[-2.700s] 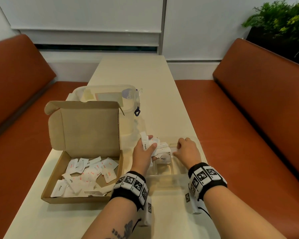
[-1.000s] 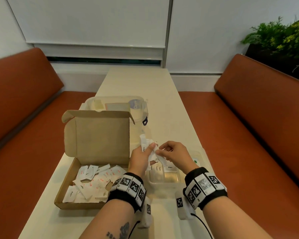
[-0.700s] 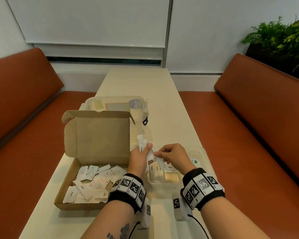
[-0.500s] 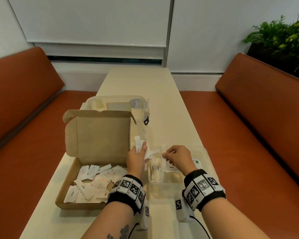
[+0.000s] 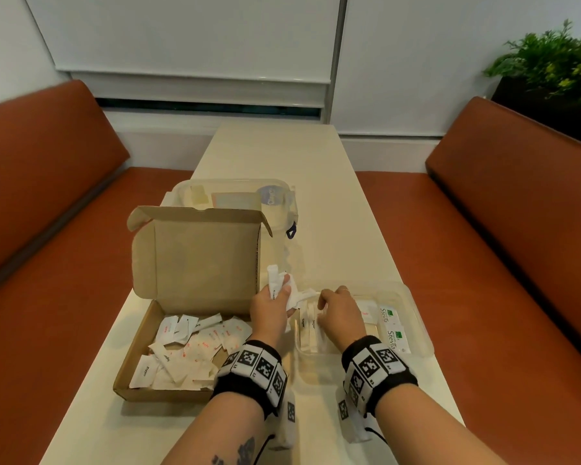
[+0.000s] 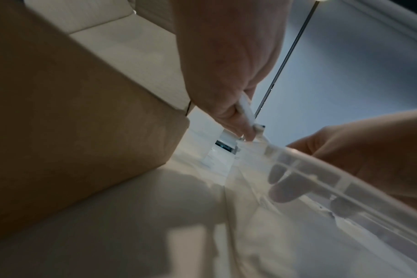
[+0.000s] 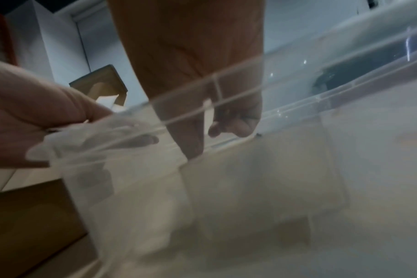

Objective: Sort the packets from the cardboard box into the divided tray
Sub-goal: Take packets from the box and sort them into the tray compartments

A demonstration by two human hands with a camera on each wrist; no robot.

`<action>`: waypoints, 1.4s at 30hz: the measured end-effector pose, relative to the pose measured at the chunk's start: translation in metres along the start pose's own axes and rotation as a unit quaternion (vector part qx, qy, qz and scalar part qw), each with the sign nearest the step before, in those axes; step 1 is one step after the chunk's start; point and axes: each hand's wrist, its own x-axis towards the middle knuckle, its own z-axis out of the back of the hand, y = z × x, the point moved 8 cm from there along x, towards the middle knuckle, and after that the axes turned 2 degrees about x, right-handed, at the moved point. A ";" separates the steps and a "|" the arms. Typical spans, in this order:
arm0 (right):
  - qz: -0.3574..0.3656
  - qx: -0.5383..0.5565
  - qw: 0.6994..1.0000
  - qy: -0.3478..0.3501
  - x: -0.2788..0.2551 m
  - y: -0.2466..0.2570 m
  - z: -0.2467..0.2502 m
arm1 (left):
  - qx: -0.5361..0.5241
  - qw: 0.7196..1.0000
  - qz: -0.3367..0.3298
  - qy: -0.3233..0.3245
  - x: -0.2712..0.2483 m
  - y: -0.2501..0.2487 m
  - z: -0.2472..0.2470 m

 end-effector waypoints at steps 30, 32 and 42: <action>-0.034 0.506 0.860 -0.052 0.005 -0.008 0.052 | -0.026 1.000 0.013 -0.003 -0.004 -0.007 -0.010; -0.005 0.518 0.852 -0.074 0.006 -0.009 0.067 | -0.023 0.999 0.018 -0.012 -0.002 -0.007 -0.009; 0.103 0.335 0.936 -0.026 0.000 0.010 0.080 | -0.087 0.994 0.067 0.021 -0.004 -0.001 -0.021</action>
